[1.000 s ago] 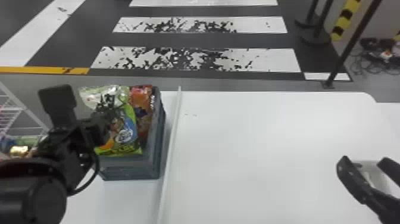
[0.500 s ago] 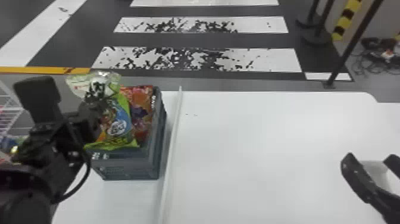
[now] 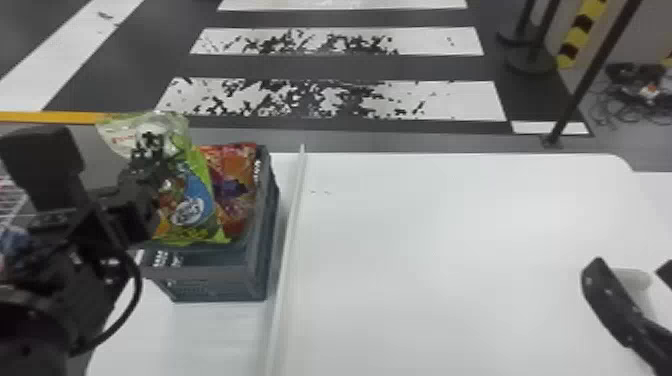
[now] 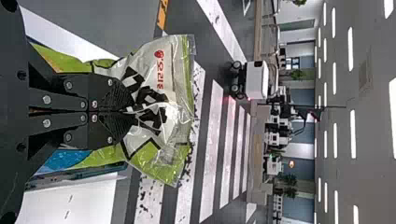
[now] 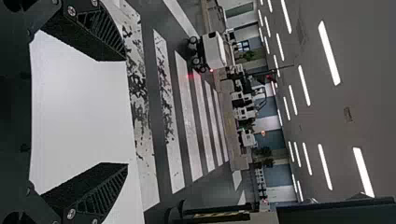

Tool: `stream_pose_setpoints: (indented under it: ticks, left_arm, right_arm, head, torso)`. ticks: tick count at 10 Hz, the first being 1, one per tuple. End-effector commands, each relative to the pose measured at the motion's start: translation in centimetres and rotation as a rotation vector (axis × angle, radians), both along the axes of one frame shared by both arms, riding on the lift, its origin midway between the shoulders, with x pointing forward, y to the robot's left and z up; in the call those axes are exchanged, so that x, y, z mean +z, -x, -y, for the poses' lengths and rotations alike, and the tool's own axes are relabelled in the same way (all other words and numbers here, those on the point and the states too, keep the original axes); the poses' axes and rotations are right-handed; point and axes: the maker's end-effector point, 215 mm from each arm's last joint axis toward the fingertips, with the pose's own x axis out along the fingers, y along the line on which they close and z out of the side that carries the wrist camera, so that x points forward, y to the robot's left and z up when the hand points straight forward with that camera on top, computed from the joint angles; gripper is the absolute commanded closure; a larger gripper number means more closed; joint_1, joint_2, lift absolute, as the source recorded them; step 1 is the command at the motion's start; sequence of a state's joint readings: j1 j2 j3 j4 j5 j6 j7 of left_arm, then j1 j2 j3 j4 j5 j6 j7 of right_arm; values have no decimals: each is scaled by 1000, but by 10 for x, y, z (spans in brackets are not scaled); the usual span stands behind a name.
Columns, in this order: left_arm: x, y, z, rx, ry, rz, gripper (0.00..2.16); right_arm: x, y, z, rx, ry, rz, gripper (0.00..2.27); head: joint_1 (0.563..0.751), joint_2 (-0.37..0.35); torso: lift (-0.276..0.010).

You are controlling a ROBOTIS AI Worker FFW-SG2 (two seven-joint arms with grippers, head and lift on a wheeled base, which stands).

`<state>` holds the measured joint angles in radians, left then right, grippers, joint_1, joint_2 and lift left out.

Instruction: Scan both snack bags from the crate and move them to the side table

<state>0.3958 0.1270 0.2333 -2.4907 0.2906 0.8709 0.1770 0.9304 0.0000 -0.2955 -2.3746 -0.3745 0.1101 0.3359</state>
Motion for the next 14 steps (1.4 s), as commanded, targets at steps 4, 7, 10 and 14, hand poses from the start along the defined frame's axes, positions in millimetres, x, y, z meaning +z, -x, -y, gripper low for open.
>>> stream_pose_setpoints:
  ticks: [4,7,10,14]
  left_arm:
    - [15,-12,-1,40,-22,137,1744]
    - [20,-27,19,23,-19,329,1740]
    - [37,-24,46,-16,-6,387,1740]
    - [27,-18,114,-132,65,269,1740]
  right_arm:
    - [7,4,0,0,1,18,124]
    - [11,7,4,-6,14,24,120]
    - [12,6,4,-6,15,26,120]
    - [11,4,5,-9,18,28,120]
  head:
    - [695,82]
    - [695,60]
    - [695,29]
    - [695,-55]
  torso:
    - [-29]
    - [-29]
    - [-29]
    - [-29]
